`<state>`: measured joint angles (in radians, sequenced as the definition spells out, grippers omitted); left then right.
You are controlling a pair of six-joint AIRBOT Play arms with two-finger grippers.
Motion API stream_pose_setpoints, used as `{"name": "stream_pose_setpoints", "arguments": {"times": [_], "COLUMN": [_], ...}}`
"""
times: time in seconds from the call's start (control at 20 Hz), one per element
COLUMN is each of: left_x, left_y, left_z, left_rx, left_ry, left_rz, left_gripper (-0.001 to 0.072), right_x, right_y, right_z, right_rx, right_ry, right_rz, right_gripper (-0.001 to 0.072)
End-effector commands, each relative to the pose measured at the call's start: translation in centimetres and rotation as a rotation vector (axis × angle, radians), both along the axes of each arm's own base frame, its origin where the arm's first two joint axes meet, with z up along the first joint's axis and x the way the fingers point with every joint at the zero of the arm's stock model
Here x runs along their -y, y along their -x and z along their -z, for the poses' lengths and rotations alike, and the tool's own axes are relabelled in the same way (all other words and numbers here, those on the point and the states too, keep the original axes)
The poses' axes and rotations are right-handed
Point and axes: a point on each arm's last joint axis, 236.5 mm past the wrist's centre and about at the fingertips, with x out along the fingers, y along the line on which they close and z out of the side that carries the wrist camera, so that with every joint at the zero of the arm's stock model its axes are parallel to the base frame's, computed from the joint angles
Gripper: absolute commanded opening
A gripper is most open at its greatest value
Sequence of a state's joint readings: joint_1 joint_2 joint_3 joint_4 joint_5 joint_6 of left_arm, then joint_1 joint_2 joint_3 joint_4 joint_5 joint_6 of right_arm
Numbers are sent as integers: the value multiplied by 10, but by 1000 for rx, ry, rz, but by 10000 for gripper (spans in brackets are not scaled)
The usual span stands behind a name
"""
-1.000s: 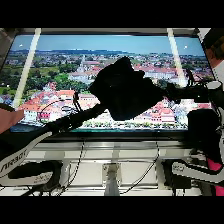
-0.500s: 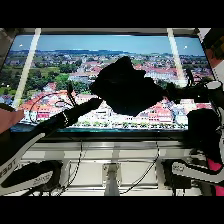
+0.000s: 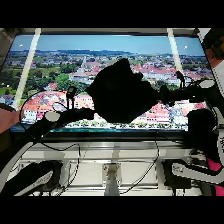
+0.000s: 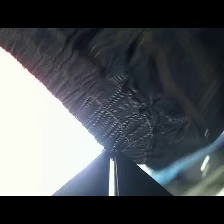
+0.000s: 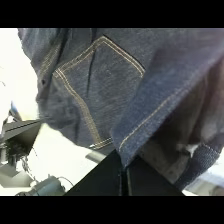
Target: Fold the clothes and pants, and hang the long-sleeved shirts on hangers.
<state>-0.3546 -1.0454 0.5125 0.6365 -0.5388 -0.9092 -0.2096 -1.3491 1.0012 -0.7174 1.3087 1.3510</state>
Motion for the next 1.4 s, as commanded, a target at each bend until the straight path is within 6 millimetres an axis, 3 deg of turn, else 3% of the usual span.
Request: {"name": "stream_pose_setpoints", "arguments": {"times": [0.0, 0.15, 0.3, 0.5, 0.65, 0.9, 1.1, 1.15, 1.2, 1.25, 1.3, 1.35], "left_x": [-61, -80, -89, -75, -67, -61, -58, -59, -60, -61, -64, -67], "left_y": [20, 31, 22, -26, -53, -91, -96, -95, -94, -92, -88, -82], "left_z": [37, 32, 25, -10, -30, -31, -18, -17, -16, -15, -12, -9], "left_rx": [-102, -118, -97, 94, 157, 173, 116, 110, 103, 91, 70, 40], "left_ry": [-310, -413, -449, -381, -358, -411, -434, -436, -438, -442, -449, -459], "left_rz": [-18, 30, 3, -60, -78, -56, -37, -36, -36, -34, -31, -26], "left_gripper": [11, 12, 12, 12, 12, 11, 14, 37, 184, 359, 401, 401], "right_x": [-13, -23, -42, -62, -67, -57, -53, -52, -52, -51, -50, -50], "right_y": [17, 27, 26, 16, 19, 31, 15, 13, 12, 11, 9, 8], "right_z": [5, 8, 10, 18, 38, 81, 81, 81, 81, 81, 81, 81], "right_rx": [-54, -85, -74, -52, -92, -181, -133, -127, -123, -117, -109, -106], "right_ry": [20, 38, 52, 99, 180, 261, 264, 265, 268, 270, 273, 273], "right_rz": [-63, -107, -124, -87, -32, 107, 167, 171, 172, 175, 179, 181], "right_gripper": [5, 5, 5, 5, 5, 5, 7, 33, 104, 239, 339, 347]}}
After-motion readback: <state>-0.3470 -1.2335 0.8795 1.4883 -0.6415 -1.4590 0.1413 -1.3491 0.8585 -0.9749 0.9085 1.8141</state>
